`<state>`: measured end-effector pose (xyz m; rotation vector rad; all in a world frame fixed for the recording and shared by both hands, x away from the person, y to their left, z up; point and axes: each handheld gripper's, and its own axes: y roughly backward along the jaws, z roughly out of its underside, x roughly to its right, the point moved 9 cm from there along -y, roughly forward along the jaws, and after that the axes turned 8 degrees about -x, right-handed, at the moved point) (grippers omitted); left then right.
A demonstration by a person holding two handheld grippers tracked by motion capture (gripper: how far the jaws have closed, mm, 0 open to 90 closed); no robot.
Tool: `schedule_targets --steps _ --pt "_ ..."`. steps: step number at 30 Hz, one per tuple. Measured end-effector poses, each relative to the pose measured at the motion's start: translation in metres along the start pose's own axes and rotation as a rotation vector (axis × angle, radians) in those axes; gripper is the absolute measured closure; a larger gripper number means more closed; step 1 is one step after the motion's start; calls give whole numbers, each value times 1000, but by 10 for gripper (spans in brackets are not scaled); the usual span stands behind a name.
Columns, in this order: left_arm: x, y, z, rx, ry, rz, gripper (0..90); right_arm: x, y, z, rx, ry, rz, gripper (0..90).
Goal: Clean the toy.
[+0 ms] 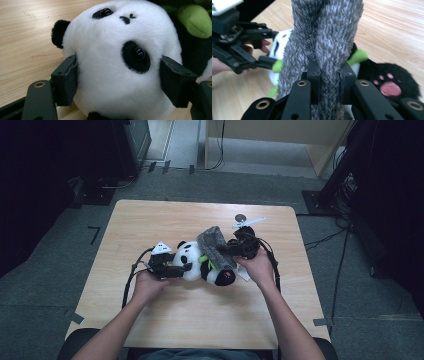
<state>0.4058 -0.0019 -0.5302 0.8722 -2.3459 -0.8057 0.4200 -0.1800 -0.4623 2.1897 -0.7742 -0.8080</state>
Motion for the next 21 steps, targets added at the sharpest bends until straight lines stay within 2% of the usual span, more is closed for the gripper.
schedule_targets --steps 2,8,12,16,20,21 --pt "0 0 0 -1 1 1 247 4 0 3 -5 0 13 763" --pt "0 0 0 -5 -2 -3 247 16 5 17 -11 -50 -5 763" --pt "0 0 0 -6 -1 -3 247 18 7 23 -7 -42 -8 765" --pt "-1 0 0 -5 2 -2 247 23 9 28 -4 -64 -15 767" --pt "-1 -1 0 -6 4 0 247 26 11 32 -10 -61 -9 769" --pt "-1 -1 -1 -7 6 1 247 29 13 39 -12 -63 -1 769"
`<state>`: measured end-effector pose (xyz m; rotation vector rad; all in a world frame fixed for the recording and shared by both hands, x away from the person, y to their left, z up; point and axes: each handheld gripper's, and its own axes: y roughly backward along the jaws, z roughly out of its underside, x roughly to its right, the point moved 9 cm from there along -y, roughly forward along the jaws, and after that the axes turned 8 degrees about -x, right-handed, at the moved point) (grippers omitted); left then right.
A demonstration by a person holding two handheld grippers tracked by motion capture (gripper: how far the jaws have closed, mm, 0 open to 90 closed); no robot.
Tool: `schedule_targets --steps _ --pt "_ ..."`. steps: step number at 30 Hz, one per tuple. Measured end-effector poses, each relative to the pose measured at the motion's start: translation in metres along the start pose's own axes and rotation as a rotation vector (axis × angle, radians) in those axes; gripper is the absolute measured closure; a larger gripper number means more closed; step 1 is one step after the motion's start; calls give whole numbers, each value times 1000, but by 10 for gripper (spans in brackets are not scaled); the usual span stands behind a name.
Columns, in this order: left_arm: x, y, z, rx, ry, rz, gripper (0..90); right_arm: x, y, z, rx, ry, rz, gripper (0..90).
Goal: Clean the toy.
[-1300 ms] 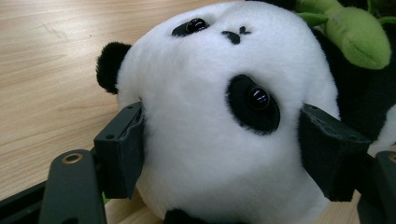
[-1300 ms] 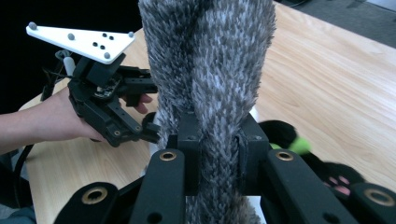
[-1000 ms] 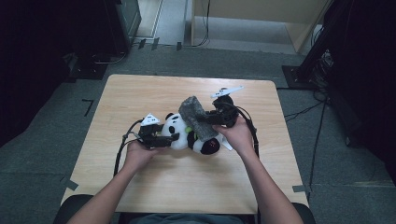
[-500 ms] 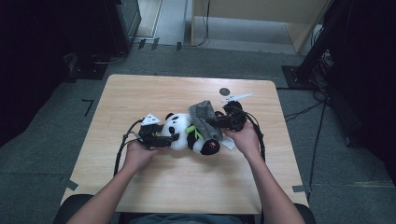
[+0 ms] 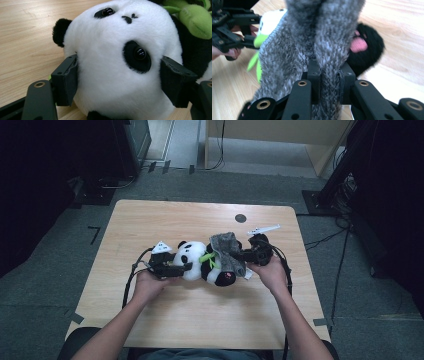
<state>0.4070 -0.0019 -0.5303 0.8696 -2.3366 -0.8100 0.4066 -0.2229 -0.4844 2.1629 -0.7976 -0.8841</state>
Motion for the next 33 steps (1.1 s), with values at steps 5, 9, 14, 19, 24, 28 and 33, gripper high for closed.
schedule_targets --steps 5,9,14,19,24,28,33 --pt "0 0 -1 1 9 2 247 11 2 15 -33 -16 10 767" --pt "-1 0 -2 2 19 11 246 22 0 25 -71 -30 36 765" --pt "-2 -1 -3 -3 23 17 246 29 -1 30 -87 -34 47 765" --pt "-2 -1 -3 -7 23 21 246 37 -3 38 -127 -54 75 764" --pt "-2 -1 -3 -8 23 21 246 40 -3 39 -132 -64 70 764" --pt "-2 -1 -3 -6 20 20 246 42 1 38 -130 -63 84 764" --pt "-2 -1 -3 -3 15 20 246 34 11 32 -107 -16 81 769"
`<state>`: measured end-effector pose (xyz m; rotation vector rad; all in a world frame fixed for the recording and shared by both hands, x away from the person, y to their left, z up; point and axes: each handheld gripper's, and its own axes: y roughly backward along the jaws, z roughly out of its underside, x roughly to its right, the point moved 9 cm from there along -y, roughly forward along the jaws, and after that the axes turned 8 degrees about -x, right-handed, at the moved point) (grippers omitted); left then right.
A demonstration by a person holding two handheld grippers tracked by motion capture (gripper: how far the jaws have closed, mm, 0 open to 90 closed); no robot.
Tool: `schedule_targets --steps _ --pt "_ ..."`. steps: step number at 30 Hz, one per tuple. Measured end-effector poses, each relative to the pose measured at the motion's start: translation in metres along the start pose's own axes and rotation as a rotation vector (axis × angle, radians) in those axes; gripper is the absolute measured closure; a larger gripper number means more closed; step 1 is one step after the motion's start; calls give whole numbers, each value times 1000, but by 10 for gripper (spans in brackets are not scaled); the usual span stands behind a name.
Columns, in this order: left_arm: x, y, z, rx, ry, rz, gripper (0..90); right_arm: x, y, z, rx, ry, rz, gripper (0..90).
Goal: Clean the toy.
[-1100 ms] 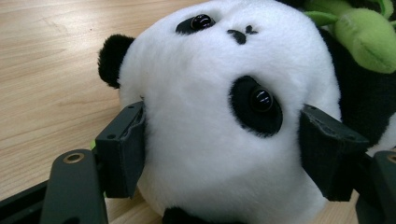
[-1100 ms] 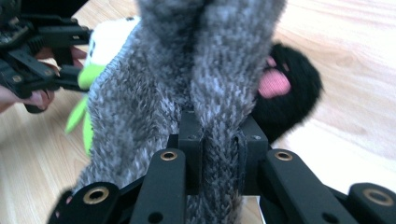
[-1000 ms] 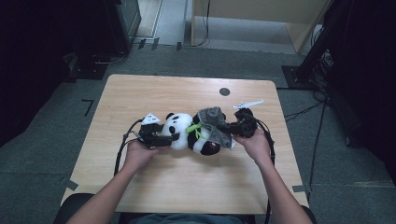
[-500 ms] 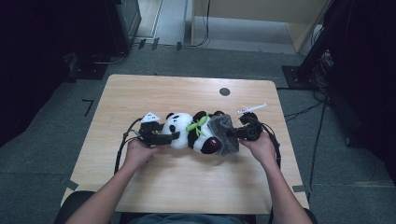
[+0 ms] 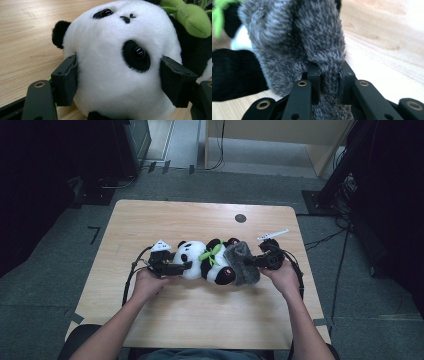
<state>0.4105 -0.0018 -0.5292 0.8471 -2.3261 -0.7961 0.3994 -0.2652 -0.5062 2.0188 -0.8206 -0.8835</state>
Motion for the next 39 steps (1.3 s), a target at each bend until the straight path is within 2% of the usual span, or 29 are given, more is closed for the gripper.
schedule_targets --steps 3,4,10,17,23,27,30,31,32,34,39 --pt "0 0 0 0 -1 -1 246 -5 6 -3 16 15 1 769" --pt "0 0 0 0 -3 -1 246 -11 11 -7 39 24 -23 770" --pt "0 0 0 3 -3 -1 245 -36 29 -22 100 92 -50 775" --pt "1 0 1 7 -10 -5 245 -69 31 -40 95 190 -52 777" --pt "1 0 2 11 -11 -8 244 -85 25 -57 94 238 -48 777" --pt "1 0 2 13 -11 -10 245 -90 15 -64 96 241 -49 777" --pt "1 0 2 14 -14 -12 245 -90 1 -64 76 236 -48 776" --pt "1 0 2 14 -14 -12 244 -90 1 -64 76 236 -48 776" --pt "1 0 2 15 -13 -15 245 -87 -8 -63 60 226 -38 775" --pt "1 0 2 16 -13 -17 245 -84 -15 -61 64 218 -32 774" --pt "2 -1 2 12 -19 -17 245 -76 -17 -56 93 195 -46 773"
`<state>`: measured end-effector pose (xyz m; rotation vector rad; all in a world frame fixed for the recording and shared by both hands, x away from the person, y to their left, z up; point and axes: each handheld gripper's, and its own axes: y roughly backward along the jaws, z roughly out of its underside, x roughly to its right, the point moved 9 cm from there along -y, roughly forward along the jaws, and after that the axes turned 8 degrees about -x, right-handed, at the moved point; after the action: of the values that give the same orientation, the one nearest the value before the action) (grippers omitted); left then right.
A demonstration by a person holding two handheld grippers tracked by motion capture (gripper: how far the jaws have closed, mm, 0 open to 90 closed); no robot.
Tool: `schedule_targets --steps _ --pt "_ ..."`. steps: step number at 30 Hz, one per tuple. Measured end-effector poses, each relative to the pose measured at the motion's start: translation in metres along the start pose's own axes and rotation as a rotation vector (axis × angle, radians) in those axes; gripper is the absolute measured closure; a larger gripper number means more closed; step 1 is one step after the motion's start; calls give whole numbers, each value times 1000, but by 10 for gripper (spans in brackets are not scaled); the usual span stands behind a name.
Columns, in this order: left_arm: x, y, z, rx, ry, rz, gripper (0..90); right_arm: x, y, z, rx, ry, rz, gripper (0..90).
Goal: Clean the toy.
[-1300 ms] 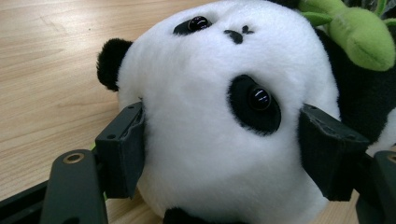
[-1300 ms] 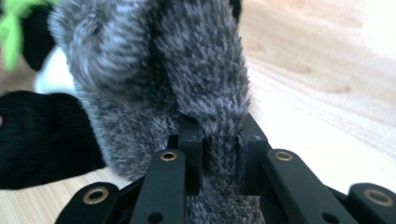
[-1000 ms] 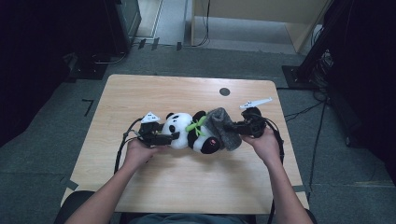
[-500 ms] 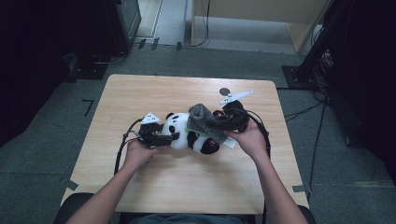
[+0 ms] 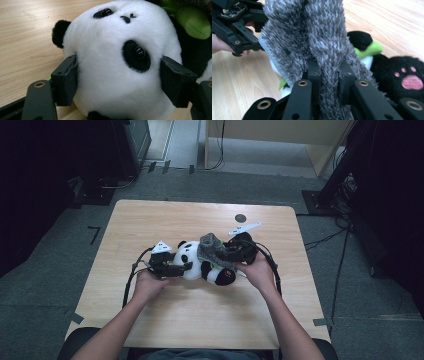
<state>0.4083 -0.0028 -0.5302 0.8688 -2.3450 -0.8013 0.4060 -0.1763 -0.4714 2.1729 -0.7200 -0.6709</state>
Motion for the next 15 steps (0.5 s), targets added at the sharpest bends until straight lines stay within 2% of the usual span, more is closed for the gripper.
schedule_targets --steps 5,6,10,15 --pt "0 0 0 -1 3 5 245 7 3 7 6 -21 11 774" --pt "0 0 0 -2 3 5 245 14 5 12 -3 -45 21 777" --pt "0 0 0 -5 5 7 245 23 9 23 -11 -94 17 782" --pt "-1 0 -1 -9 7 11 244 32 12 37 -17 -126 21 783"
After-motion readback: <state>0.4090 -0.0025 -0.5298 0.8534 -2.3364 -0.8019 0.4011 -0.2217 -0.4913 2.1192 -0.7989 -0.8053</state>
